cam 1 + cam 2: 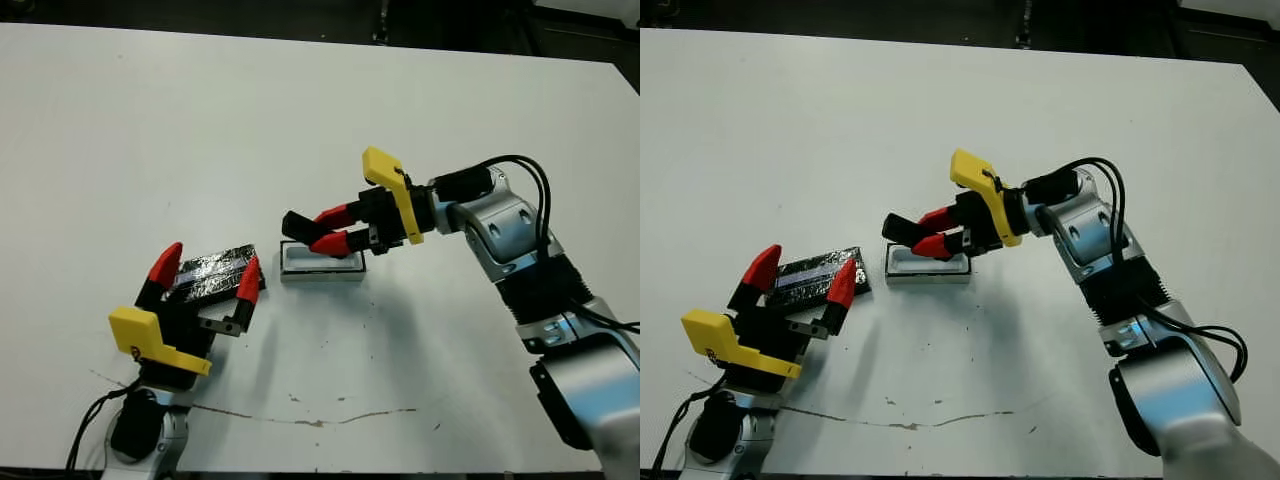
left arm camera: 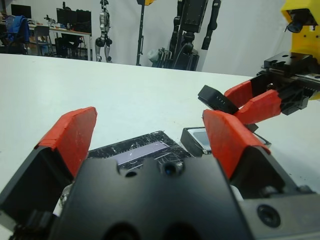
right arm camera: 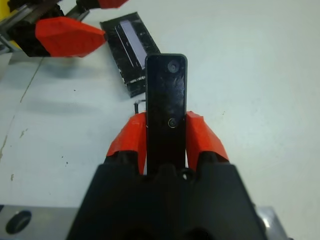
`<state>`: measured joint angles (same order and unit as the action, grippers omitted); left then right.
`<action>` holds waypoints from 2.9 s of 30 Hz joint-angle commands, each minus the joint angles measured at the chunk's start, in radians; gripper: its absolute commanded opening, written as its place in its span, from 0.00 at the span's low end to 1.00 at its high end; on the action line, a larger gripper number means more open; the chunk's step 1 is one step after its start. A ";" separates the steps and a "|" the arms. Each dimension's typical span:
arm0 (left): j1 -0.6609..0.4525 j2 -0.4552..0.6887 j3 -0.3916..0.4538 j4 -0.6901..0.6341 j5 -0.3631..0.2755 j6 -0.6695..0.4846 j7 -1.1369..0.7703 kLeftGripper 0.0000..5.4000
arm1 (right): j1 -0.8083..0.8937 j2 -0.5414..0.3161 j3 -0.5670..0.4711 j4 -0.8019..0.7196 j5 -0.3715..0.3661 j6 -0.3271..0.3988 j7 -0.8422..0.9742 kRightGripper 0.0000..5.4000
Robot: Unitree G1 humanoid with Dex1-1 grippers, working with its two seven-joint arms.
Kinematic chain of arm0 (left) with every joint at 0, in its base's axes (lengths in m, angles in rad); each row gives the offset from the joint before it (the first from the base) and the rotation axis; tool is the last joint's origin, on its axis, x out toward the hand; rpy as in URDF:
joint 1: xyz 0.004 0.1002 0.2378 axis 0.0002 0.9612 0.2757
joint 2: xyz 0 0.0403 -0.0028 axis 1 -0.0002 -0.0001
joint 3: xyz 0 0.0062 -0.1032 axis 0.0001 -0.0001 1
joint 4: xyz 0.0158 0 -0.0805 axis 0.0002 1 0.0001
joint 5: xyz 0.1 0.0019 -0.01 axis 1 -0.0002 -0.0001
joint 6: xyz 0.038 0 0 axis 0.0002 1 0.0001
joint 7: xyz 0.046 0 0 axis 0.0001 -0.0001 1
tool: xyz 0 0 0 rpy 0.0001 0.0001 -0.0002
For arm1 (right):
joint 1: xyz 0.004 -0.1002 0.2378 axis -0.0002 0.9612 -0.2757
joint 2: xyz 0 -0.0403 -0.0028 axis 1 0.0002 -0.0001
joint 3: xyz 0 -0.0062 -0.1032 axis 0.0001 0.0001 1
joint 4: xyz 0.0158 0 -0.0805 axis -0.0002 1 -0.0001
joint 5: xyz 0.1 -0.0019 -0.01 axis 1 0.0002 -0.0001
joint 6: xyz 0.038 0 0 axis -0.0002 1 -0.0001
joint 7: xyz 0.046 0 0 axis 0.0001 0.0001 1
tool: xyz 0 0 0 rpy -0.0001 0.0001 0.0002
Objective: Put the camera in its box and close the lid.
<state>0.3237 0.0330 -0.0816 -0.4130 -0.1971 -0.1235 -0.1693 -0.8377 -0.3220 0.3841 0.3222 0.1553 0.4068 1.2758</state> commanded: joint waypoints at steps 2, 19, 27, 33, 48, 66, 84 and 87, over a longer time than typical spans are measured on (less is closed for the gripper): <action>0.017 -0.003 -0.001 -0.003 0.000 0.016 0.007 1.00 | 0.017 -0.005 0.007 0.026 -0.014 -0.062 0.015 0.31; 0.018 -0.002 -0.002 0.002 -0.004 0.008 0.005 1.00 | 0.048 -0.019 0.042 0.057 -0.083 -0.091 0.022 0.31; 0.017 -0.001 -0.002 0.003 -0.001 0.008 0.005 1.00 | 0.050 -0.031 0.037 0.069 -0.081 -0.118 0.036 0.31; 0.018 0.001 -0.001 0.004 0.001 0.006 0.005 1.00 | 0.033 -0.055 0.047 0.050 -0.097 -0.058 0.040 0.31; 0.021 -0.001 -0.003 -0.005 -0.003 0.016 0.007 1.00 | 0.015 -0.076 0.060 0.037 -0.104 0.007 0.054 0.31; 0.019 0.002 -0.005 0.000 0.004 0.008 0.005 1.00 | 0.010 -0.081 0.060 0.041 -0.114 -0.034 0.043 0.59; 0.023 0.000 -0.006 -0.007 0.002 0.014 0.008 1.00 | 0.023 -0.111 -0.061 -0.052 -0.050 -0.002 0.009 1.00; 0.024 -0.001 -0.007 -0.008 -0.006 0.011 0.004 1.00 | 0.054 -0.136 -0.133 -0.144 0.001 0.054 -0.021 1.00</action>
<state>0.3320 0.0339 -0.0886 -0.4162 -0.1983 -0.1217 -0.1665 -0.8116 -0.4271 0.2865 0.2199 0.1322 0.4322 1.2722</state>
